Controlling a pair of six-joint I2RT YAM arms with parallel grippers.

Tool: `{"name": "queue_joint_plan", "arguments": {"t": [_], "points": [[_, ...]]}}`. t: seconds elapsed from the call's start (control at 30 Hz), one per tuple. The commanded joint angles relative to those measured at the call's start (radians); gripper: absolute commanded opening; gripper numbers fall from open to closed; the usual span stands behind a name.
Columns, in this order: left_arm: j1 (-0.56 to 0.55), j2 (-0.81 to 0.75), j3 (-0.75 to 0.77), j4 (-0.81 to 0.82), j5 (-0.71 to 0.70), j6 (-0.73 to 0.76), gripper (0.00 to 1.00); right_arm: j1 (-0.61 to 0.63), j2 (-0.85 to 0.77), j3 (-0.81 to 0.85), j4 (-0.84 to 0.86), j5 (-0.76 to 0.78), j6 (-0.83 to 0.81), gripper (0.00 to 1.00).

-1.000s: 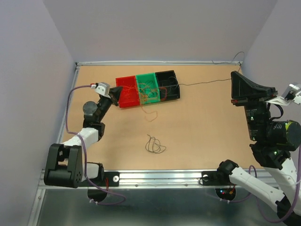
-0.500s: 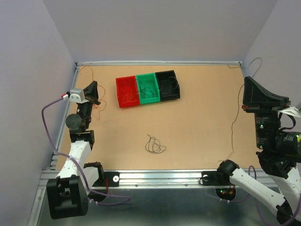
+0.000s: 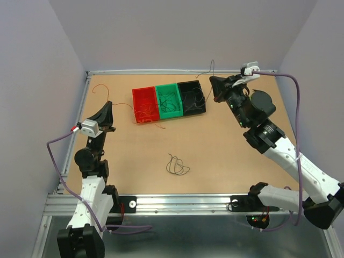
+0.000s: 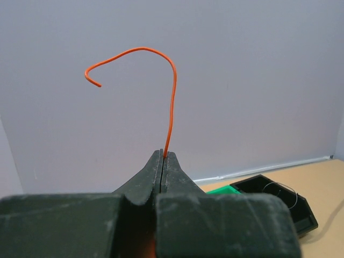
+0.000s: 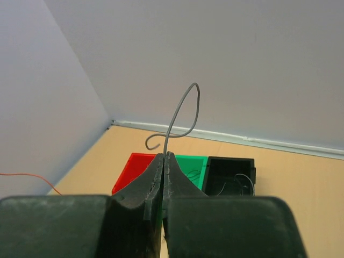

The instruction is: Untangle the cables

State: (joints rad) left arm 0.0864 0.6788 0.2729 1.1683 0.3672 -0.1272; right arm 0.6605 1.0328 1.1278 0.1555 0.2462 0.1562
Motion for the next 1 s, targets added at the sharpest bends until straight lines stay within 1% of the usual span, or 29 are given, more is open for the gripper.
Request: {"name": "queue_joint_plan", "arguments": {"t": [0.0, 0.17, 0.3, 0.4, 0.5, 0.67, 0.77, 0.97], "points": [[0.003, -0.038, -0.014, 0.070, 0.012, 0.028, 0.00, -0.004, 0.059, 0.148, 0.076, -0.053, -0.029, 0.01], [0.001, -0.053, -0.027, 0.090, 0.052, 0.026, 0.00, -0.005, 0.237, 0.265, 0.099, -0.021, -0.061, 0.01], [0.003, -0.042, -0.031, 0.108, 0.078, 0.020, 0.00, -0.016, 0.375, 0.426, 0.105, -0.007, -0.087, 0.01], [0.001, -0.035, -0.031, 0.113, 0.084, 0.021, 0.00, -0.041, 0.461, 0.522, 0.107, -0.012, -0.073, 0.01], [0.001, -0.041, -0.035, 0.114, 0.082, 0.023, 0.00, -0.071, 0.525, 0.581, 0.119, -0.004, -0.050, 0.00], [0.001, -0.048, -0.041, 0.116, 0.081, 0.029, 0.00, -0.136, 0.585, 0.612, 0.151, -0.034, 0.011, 0.00], [0.001, -0.047, -0.044, 0.117, 0.084, 0.029, 0.00, -0.159, 0.604, 0.619, 0.160, -0.064, 0.037, 0.01], [0.001, -0.041, -0.044, 0.120, 0.096, 0.029, 0.00, -0.183, 0.659, 0.639, 0.179, -0.070, 0.049, 0.00]]}}
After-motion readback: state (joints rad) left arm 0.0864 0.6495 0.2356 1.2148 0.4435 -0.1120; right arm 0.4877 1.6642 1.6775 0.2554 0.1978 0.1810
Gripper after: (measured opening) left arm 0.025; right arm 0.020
